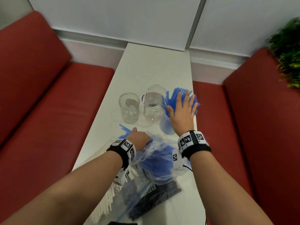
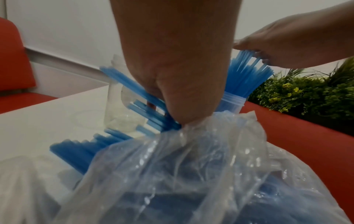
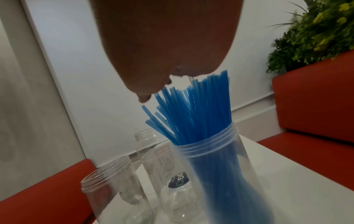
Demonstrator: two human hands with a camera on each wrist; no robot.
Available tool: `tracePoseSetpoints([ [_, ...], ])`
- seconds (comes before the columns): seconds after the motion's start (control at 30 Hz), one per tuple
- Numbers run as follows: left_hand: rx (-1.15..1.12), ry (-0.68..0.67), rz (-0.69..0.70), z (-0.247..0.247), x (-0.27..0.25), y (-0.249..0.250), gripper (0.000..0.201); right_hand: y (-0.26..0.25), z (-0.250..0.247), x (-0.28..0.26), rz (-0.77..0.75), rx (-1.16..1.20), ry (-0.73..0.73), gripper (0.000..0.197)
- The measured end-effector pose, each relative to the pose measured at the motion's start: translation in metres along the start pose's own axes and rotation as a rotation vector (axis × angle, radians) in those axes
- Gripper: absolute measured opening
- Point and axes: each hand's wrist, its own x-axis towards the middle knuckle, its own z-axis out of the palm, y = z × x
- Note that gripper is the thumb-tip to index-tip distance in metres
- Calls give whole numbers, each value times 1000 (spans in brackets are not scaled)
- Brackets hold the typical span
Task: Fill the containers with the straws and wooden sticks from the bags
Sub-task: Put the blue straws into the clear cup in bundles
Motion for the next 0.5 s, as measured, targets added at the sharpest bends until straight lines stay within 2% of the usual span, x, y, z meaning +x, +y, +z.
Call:
tracePoseSetpoints([
  [0.1, 10, 11, -19, -7, -4, 3, 21, -9, -6, -17, -47, 271, 247, 55],
  [0.17, 16, -17, -55, -11, -8, 5, 23, -16, -5, -33, -120, 398, 277, 55],
  [0.23, 14, -88, -97, -18, -16, 9, 25, -26, 0, -50, -188, 455, 97, 57],
  [0.3, 23, -161, -155, -29, -23, 11, 26, -36, 4, -63, -195, 479, -193, 61],
  [0.37, 9, -202, -203, -42, -33, 14, 27, -42, 11, -72, -165, 400, -435, 66],
  [0.43, -2, -237, -222, -56, -44, 14, 29, -46, 18, -79, -139, 286, -589, 73],
  [0.5, 74, -160, -204, -69, -55, 11, 34, -53, 21, -85, -127, 238, -665, 80],
])
